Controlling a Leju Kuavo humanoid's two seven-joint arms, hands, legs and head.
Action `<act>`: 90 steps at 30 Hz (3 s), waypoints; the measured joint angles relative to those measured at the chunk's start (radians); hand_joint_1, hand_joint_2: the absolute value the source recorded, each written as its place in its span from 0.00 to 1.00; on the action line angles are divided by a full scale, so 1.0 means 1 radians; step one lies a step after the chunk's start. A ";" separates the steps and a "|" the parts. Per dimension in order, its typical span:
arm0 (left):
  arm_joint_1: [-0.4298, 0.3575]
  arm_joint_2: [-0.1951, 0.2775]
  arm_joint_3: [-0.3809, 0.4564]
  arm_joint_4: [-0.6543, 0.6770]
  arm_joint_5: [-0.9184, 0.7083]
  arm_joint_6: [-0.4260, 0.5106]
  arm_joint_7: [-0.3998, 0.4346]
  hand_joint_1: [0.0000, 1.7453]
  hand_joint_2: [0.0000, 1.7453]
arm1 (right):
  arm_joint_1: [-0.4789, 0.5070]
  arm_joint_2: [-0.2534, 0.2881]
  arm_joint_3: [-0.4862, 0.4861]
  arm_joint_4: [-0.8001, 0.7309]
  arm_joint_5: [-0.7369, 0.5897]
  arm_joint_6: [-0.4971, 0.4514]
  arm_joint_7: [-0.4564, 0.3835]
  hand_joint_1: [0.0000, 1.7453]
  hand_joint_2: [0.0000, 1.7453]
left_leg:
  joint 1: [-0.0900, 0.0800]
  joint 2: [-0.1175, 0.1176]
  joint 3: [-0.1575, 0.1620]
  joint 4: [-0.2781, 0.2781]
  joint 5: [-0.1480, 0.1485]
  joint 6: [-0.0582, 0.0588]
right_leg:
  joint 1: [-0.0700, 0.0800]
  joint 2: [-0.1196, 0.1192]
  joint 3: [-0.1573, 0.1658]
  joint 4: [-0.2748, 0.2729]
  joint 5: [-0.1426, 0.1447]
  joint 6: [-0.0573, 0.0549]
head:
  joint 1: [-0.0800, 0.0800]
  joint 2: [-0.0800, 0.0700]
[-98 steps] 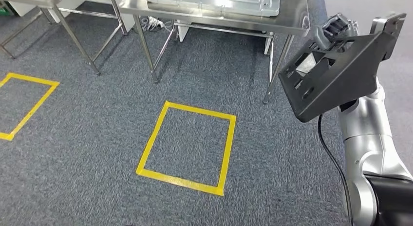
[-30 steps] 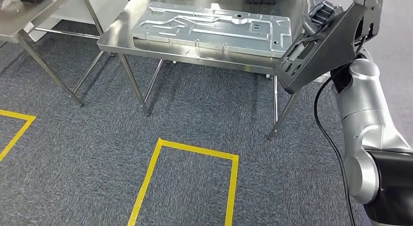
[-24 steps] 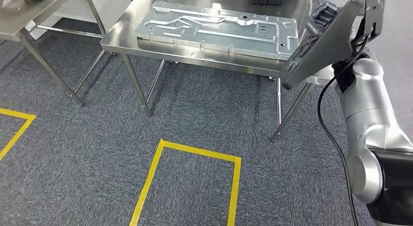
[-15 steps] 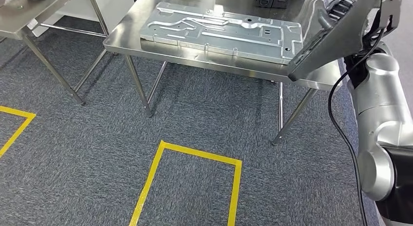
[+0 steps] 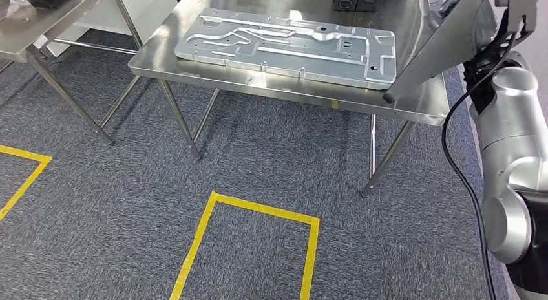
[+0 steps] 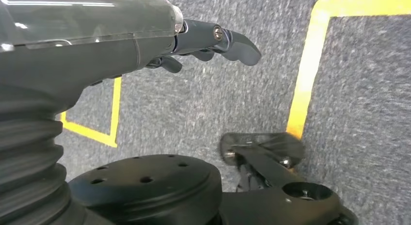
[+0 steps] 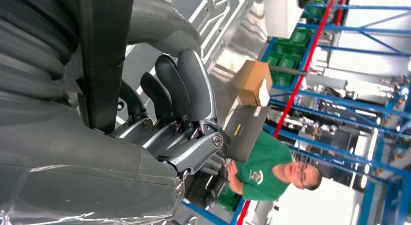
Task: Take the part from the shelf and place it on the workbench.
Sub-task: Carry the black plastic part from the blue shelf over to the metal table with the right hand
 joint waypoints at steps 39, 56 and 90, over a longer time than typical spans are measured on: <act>0.008 -0.015 0.027 0.000 0.024 0.028 -0.009 0.00 1.00 | -0.082 0.011 0.021 0.095 0.044 -0.046 0.018 0.88 1.00 | -0.010 0.001 0.089 -0.225 0.094 0.033 | -0.020 0.025 0.005 0.029 -0.049 0.038 | -0.005 0.000; 0.006 -0.023 0.030 0.000 0.029 0.036 0.009 0.00 1.00 | -0.123 0.012 0.021 0.118 0.054 -0.072 0.033 0.88 1.00 | -0.001 -0.008 0.078 -0.176 0.055 -0.004 | -0.035 0.035 -0.015 0.034 -0.026 0.051 | 0.000 0.000; 0.008 -0.029 0.040 0.000 0.029 0.005 0.005 0.00 1.00 | -0.302 0.026 0.049 0.144 0.166 -0.111 0.133 0.88 1.00 | -0.001 -0.005 -0.042 0.038 -0.026 -0.027 | -0.038 0.037 -0.006 0.040 -0.045 0.015 | -0.010 0.000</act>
